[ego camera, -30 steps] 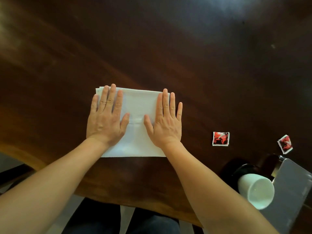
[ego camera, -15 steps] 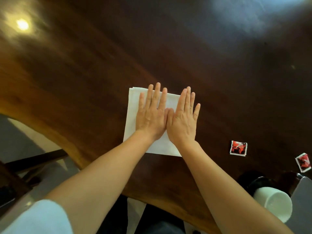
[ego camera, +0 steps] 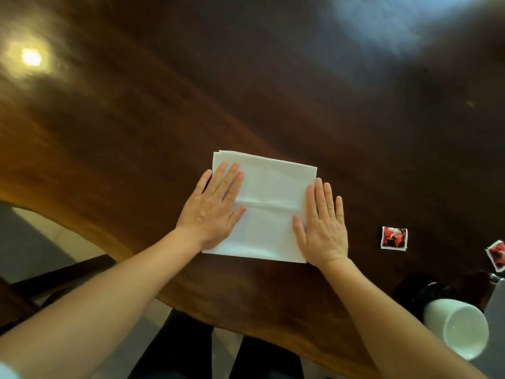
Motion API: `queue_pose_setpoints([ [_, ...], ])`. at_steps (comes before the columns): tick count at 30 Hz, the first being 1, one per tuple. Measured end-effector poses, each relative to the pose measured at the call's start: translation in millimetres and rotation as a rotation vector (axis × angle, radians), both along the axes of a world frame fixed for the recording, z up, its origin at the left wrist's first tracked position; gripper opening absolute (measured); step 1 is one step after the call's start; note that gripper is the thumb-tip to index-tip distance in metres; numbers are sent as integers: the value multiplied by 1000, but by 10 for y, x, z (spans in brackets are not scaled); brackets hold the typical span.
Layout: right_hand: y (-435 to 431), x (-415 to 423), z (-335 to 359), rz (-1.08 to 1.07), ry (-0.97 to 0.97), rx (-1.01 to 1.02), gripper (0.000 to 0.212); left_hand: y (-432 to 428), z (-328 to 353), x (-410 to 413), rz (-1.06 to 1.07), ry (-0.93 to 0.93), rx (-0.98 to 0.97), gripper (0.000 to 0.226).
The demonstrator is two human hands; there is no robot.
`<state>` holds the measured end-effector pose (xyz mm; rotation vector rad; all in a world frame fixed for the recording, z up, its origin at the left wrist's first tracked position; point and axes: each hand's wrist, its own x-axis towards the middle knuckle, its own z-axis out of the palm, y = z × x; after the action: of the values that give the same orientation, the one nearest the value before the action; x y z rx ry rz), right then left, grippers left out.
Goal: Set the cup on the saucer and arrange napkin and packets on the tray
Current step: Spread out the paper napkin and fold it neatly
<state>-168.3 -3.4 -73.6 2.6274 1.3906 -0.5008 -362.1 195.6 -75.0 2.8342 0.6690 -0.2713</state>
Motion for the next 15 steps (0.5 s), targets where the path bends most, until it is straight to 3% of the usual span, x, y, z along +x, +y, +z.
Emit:
queue_pose_setpoints([
  [3, -20, 253, 134, -48, 19, -50, 81, 143, 149, 57, 13, -52, -28, 67],
  [6, 320, 368, 321, -175, 136, 92, 80, 326, 306, 263, 110, -123, -90, 63],
  [9, 722, 413, 488, -158, 184, 151, 70, 508, 419, 452, 170, -10, -108, 63],
  [15, 1081, 412, 631, -127, 230, -22, 56, 658, 552, 648, 204, 147, -141, 48],
])
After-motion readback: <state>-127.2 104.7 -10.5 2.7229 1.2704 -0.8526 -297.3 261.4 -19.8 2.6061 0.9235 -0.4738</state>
